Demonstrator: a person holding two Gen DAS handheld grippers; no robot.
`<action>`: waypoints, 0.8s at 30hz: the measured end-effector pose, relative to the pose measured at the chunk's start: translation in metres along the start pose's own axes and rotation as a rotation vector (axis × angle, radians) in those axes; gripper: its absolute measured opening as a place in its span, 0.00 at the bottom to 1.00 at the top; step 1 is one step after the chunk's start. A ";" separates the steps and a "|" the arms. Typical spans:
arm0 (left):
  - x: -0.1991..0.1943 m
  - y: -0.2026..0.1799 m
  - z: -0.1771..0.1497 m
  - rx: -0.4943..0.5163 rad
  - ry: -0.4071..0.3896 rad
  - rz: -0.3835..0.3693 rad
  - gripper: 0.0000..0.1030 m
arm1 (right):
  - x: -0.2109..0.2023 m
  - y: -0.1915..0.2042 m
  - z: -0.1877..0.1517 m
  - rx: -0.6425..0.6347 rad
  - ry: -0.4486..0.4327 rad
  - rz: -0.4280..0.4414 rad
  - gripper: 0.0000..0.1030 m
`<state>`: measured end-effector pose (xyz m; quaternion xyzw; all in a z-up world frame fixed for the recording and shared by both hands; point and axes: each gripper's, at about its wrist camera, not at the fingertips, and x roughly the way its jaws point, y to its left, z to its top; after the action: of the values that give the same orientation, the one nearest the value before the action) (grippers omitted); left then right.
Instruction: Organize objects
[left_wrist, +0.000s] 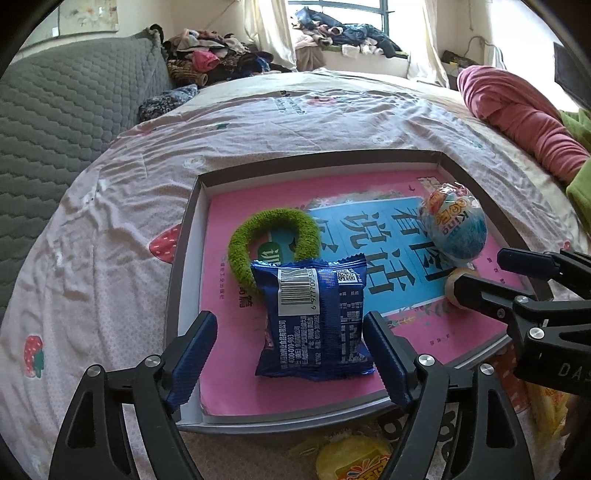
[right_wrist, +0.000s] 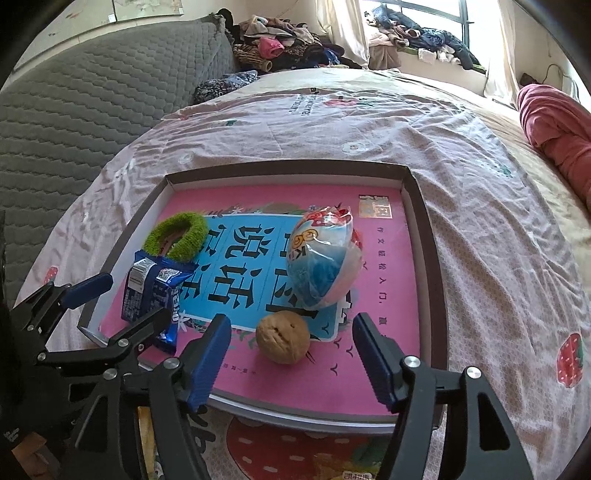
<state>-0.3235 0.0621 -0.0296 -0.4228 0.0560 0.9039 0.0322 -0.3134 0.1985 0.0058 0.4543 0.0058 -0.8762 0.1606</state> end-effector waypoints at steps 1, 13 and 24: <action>-0.001 0.001 0.000 -0.002 -0.002 0.001 0.80 | 0.000 0.000 0.000 0.002 0.000 0.000 0.67; -0.011 0.007 0.005 -0.024 -0.021 -0.010 0.89 | -0.013 -0.003 0.003 0.034 -0.032 0.007 0.82; -0.022 0.011 0.007 -0.041 -0.045 -0.022 0.97 | -0.026 -0.001 0.007 0.050 -0.073 0.025 0.86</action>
<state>-0.3157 0.0518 -0.0077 -0.4034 0.0323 0.9138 0.0346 -0.3049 0.2058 0.0305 0.4261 -0.0278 -0.8899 0.1601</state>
